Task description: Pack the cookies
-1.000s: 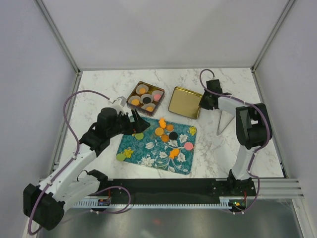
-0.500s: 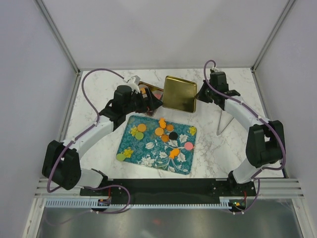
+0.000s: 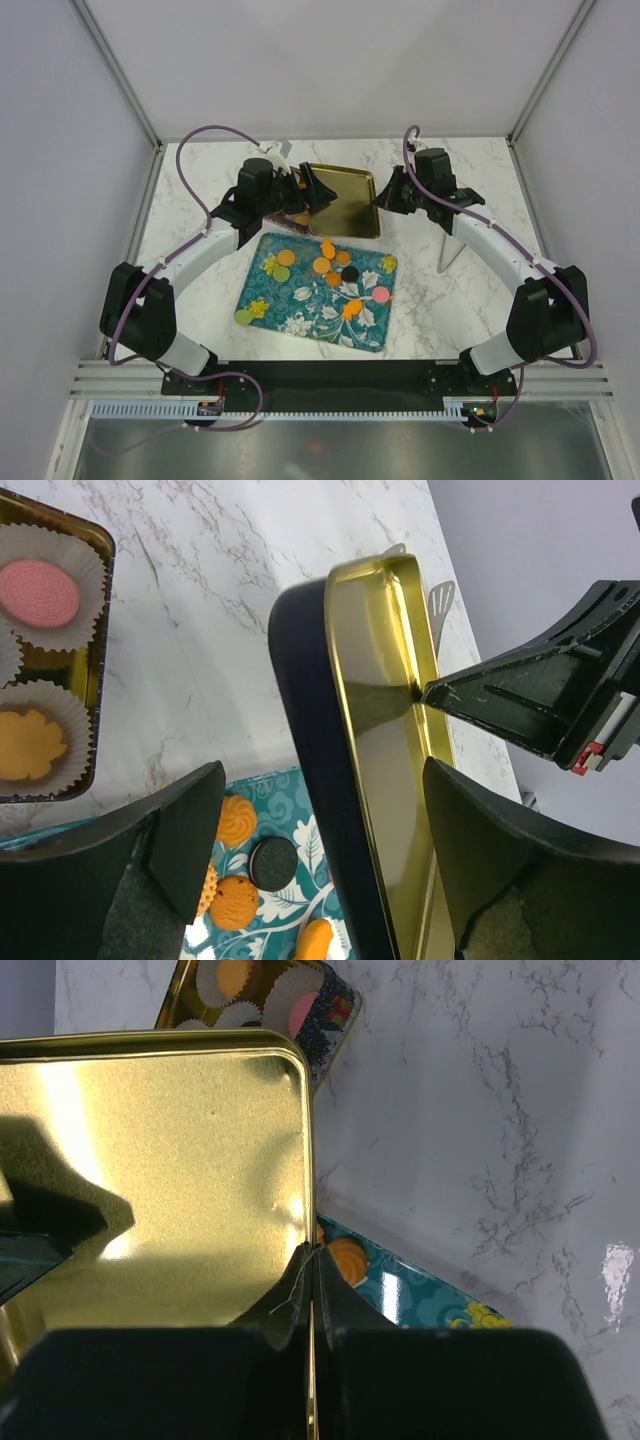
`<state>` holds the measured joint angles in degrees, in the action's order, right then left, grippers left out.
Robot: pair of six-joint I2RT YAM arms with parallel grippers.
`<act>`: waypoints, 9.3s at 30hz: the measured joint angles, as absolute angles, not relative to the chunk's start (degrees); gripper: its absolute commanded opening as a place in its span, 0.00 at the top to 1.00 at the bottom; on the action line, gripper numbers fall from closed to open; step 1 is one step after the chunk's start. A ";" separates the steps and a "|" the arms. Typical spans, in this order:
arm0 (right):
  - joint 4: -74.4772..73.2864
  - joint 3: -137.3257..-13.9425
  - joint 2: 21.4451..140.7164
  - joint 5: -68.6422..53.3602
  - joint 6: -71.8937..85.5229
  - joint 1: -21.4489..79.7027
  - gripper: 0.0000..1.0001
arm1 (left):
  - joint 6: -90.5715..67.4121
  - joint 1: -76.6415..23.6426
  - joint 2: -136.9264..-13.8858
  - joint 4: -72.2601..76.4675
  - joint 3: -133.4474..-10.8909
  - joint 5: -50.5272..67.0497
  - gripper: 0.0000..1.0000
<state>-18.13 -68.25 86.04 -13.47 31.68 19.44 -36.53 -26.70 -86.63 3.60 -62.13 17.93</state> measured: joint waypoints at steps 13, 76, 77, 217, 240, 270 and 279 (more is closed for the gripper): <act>-19.09 -67.53 84.93 -13.98 30.37 20.95 0.99 | -38.96 -26.70 -86.61 2.90 -63.07 21.87 0.48; -8.47 -59.59 83.40 54.06 -23.62 78.96 0.20 | -35.38 -20.91 -89.21 -27.40 -75.09 29.71 0.98; -7.40 -59.61 84.34 54.70 -24.45 78.59 0.20 | -35.38 -20.91 -89.03 -27.40 -74.98 29.95 0.98; 52.60 -82.39 134.67 -54.33 79.24 18.90 0.93 | -40.99 -3.53 -109.14 -5.87 -76.44 26.30 0.21; 51.31 -82.94 136.75 -55.64 78.17 18.33 0.71 | -37.93 -5.06 -116.77 -6.37 -79.24 36.38 0.23; 50.98 -70.70 131.79 -55.35 76.05 11.25 0.51 | -35.48 -7.35 -118.04 -11.27 -83.35 36.18 0.26; 32.71 -69.84 127.02 -51.27 61.91 10.90 0.49 | -33.50 -8.05 -119.46 -14.24 -86.54 35.94 0.26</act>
<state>32.71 -69.84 127.02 -51.27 61.91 10.90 -33.50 -8.05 -119.46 -14.24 -86.54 35.94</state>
